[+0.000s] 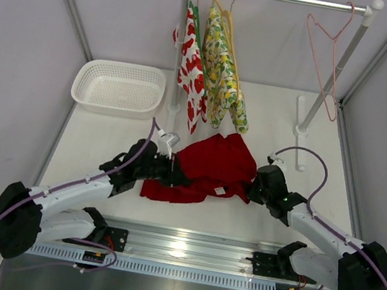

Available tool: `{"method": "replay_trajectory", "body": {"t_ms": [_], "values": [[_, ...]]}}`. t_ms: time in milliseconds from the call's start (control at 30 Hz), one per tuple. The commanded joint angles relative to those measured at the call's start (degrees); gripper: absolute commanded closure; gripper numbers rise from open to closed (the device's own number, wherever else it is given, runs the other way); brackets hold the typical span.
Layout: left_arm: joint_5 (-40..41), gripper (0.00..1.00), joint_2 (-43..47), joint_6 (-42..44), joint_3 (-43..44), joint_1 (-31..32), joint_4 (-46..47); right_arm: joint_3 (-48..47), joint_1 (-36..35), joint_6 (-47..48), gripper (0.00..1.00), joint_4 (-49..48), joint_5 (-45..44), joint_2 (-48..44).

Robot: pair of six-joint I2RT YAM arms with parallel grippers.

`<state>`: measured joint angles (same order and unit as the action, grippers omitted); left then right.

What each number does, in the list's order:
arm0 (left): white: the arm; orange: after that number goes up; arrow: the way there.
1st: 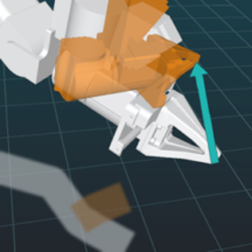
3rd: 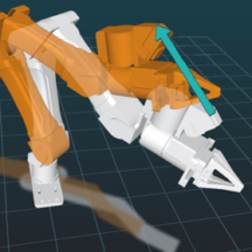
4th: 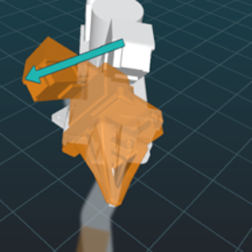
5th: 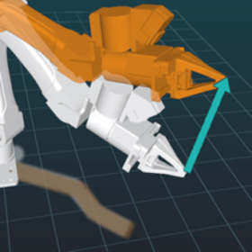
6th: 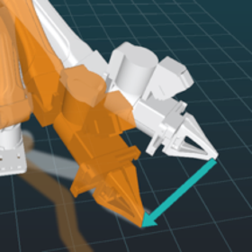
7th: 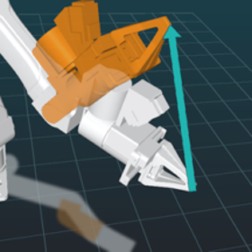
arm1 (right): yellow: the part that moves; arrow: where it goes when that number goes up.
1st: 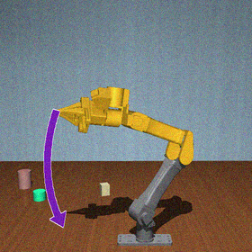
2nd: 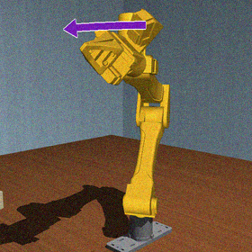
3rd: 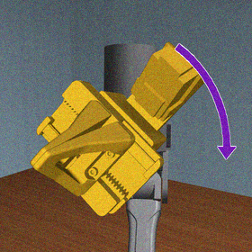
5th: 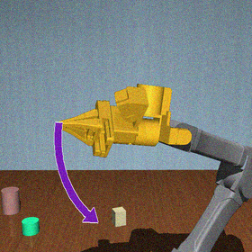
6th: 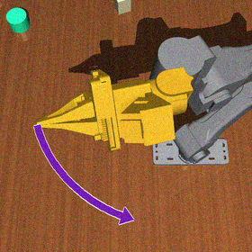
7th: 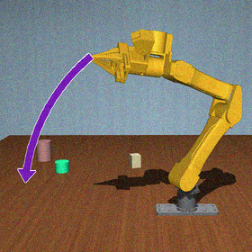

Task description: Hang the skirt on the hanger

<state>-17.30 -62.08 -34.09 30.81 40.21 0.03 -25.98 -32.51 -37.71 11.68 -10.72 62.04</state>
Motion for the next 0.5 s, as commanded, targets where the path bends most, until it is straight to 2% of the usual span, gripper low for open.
{"method": "replay_trajectory", "body": {"t_ms": [0, 167, 200, 233, 300, 333, 367, 433, 467], "values": [[-14.9, 1.0, 3.5, -6.0, -3.5, -3.3, 15.6, -3.3, 3.3, 1.4, 0.87, 0.9, 0.9, -0.5], [-24.1, 1.0, 7.3, -13.9, -9.4, -6.5, 33.6, -3.9, 7.5, 2.0, 0.91, 3.0, 1.1, -0.3], [-25.4, 1.0, 7.9, -17.6, -9.8, -7.8, 37.3, -3.9, 8.1, 2.0, 0.91, 3.3, 1.3, -0.3], [-26.5, 1.0, 7.9, -20.0, -10.7, -8.4, 46.3, -4.0, 9.0, 2.0, 0.91, 3.3, 1.6, -0.3], [-29.7, 1.0, 6.6, -27.0, -11.2, -10.2, 54.5, -3.9, 9.7, 2.4, 0.92, 3.5, 1.9, -0.3], [-30.4, 1.0, 5.7, -30.0, -11.1, -10.8, 63.9, -4.2, 10.3, 2.6, 0.92, 3.7, 2.4, -0.2], [-30.9, 1.0, 3.0, -32.8, -11.2, -11.3, 69.3, -4.3, 10.4, 2.7, 0.92, 3.7, 2.5, -0.2], [-31.4, 1.0, -0.8, -42.8, -11.2, -12.3, 80.8, -4.7, 10.5, 2.8, 0.92, 4.0, 3.0, -0.3], [-31.0, 1.0, -5.5, -46.3, -11.1, -12.7, 93.8, -5.0, 10.5, 3.0, 0.92, 4.2, 3.1, -0.3]]}}
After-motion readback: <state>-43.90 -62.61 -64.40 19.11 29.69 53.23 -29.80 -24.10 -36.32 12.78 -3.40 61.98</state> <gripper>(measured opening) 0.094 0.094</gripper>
